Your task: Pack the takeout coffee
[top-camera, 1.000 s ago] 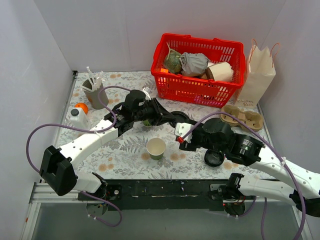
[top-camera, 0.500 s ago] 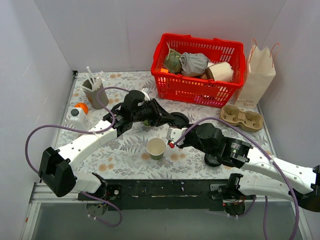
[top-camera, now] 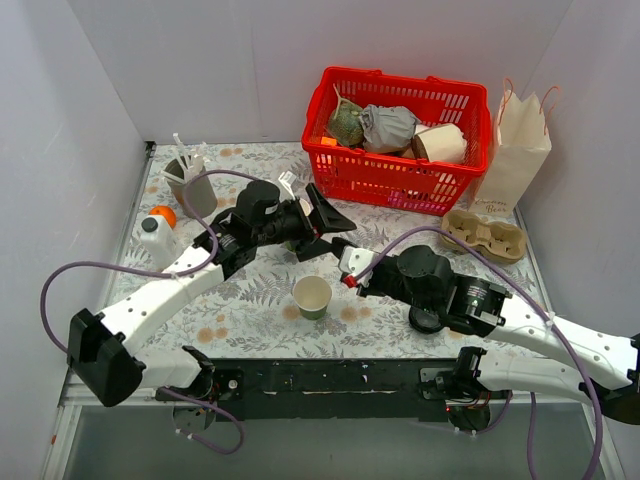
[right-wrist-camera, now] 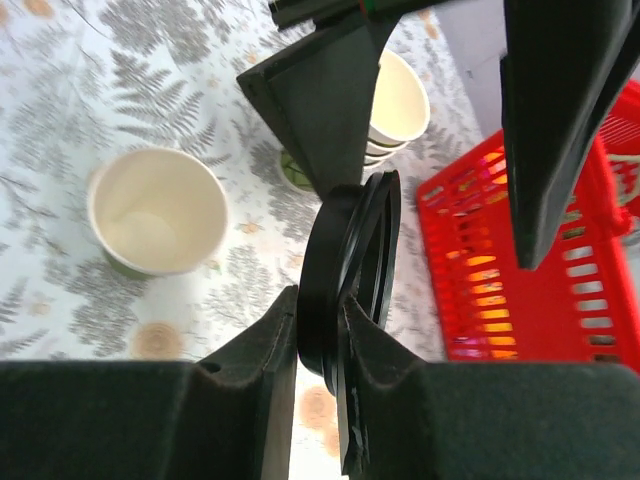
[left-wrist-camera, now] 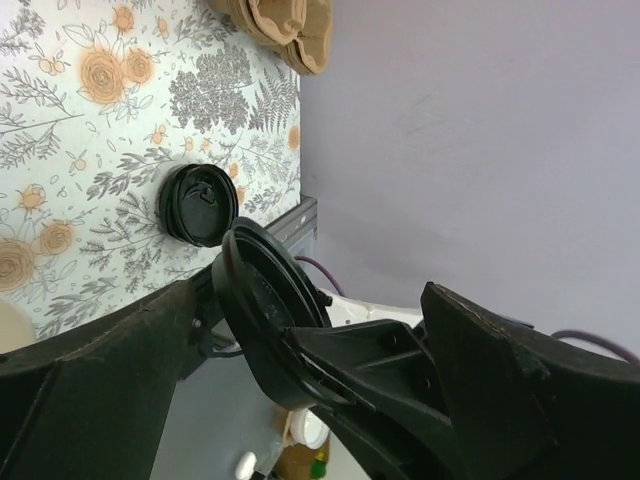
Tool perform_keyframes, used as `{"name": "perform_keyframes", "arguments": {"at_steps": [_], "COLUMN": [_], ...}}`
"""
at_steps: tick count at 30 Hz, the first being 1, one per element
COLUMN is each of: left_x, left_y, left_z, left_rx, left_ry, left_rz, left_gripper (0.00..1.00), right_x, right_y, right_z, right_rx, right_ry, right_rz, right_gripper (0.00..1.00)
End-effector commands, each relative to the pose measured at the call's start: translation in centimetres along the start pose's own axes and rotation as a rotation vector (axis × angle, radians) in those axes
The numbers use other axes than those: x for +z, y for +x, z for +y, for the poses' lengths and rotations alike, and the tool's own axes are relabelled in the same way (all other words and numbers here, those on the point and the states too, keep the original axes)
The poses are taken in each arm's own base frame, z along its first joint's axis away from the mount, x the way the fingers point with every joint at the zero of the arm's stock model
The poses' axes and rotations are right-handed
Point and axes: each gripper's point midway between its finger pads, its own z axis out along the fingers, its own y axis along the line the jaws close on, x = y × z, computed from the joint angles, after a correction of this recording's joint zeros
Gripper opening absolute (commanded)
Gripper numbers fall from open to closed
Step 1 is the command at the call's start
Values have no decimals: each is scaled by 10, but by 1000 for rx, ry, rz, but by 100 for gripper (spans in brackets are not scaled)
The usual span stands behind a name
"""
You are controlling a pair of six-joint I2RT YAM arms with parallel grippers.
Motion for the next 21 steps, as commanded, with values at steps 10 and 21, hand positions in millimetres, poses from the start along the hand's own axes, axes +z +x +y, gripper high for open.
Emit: {"name": "perform_keyframes", "arguments": {"at_steps": [10,21], "left_x": [-128,-112], "left_y": [-44,11], "left_z": [53,133], "left_rx": [186,114], "left_ry": [-371,-410], "left_rz": [-495,-289], "left_gripper": [98,98], "right_x": [-13,23], "right_y": [-60,-49], "right_z": [25,50], "right_rx": [755,1226], "right_ry": [-138,-431], "right_rz": [-90,-76], "right_gripper": [27,26]}}
